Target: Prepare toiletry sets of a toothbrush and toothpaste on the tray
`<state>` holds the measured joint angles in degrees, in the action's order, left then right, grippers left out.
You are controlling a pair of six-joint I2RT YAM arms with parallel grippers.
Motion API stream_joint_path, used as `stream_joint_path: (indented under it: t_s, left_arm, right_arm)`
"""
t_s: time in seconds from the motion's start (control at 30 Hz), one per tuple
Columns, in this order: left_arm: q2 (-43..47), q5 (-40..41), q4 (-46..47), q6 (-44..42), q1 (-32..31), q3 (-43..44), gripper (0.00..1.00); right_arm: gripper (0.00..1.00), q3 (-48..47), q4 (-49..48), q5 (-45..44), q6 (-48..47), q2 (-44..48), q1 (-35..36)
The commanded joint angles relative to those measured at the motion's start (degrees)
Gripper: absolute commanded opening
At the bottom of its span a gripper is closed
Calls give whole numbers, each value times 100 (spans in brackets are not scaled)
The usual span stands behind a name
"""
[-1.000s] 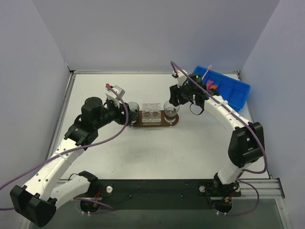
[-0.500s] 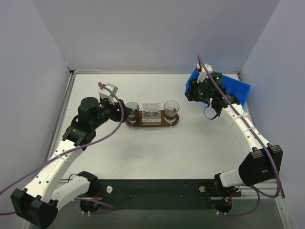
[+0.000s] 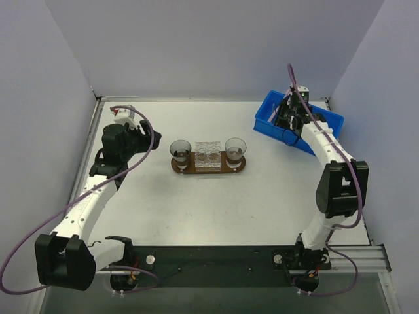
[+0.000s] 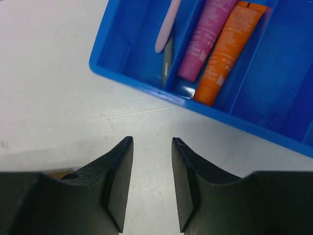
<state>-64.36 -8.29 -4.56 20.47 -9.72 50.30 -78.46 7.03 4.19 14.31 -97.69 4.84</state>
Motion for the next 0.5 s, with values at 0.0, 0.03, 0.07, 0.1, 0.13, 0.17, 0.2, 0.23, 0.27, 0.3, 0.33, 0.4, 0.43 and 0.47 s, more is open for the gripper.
stream_joint_path:
  t_s: [0.0, 0.03, 0.07, 0.1, 0.13, 0.17, 0.2, 0.23, 0.27, 0.3, 0.33, 0.4, 0.43, 0.47]
  left_arm:
    - [-94, 372, 1387, 818, 40, -143, 70]
    - [-112, 425, 1309, 775, 31, -31, 70]
    - [-112, 495, 899, 713, 22, 92, 69]
    - [-103, 670, 678, 652, -4, 198, 69]
    - [-86, 750, 484, 582, -21, 373, 69]
    - [-51, 907, 47, 572, -22, 444, 69]
    - [19, 961, -131, 581, -22, 506, 69]
    - [46, 987, -394, 616, -22, 602, 69]
    - [133, 979, -493, 634, -30, 638, 69]
    - [178, 979, -581, 642, -48, 682, 69]
    - [213, 988, -747, 599, -65, 717, 69]
    - [292, 1119, -941, 555, -127, 858, 69]
    - [301, 1163, -1159, 529, -127, 910, 69]
    - [318, 1242, -1275, 520, -136, 981, 69]
  right_arm:
    - [32, -863, 96, -289, 686, -504, -334]
    - [30, -960, 123, -217, 949, -619, -422]
    - [30, -1022, 141, -216, 1056, -802, -475]
    - [29, -1162, 185, -234, 1109, -900, -467]
    - [29, -1259, 237, -277, 1144, -988, -467]
    - [29, -1373, 386, -261, 1197, -1198, -623]
    - [29, -1670, 474, -260, 1197, -1322, -651]
    - [29, -1830, 562, -234, 1215, -1436, -642]
    - [29, -2031, 728, -190, 1189, -1698, -660]
    - [29, -2355, 800, -138, 1180, -1823, -651]
    - [29, -2550, 879, -103, 1171, -1954, -660]
    - [29, -2849, 1125, -163, 1232, -2289, -660]
    - [29, -3077, 1186, -164, 1259, -2394, -677]
    - [30, -3149, 1274, -198, 1302, -2560, -686]
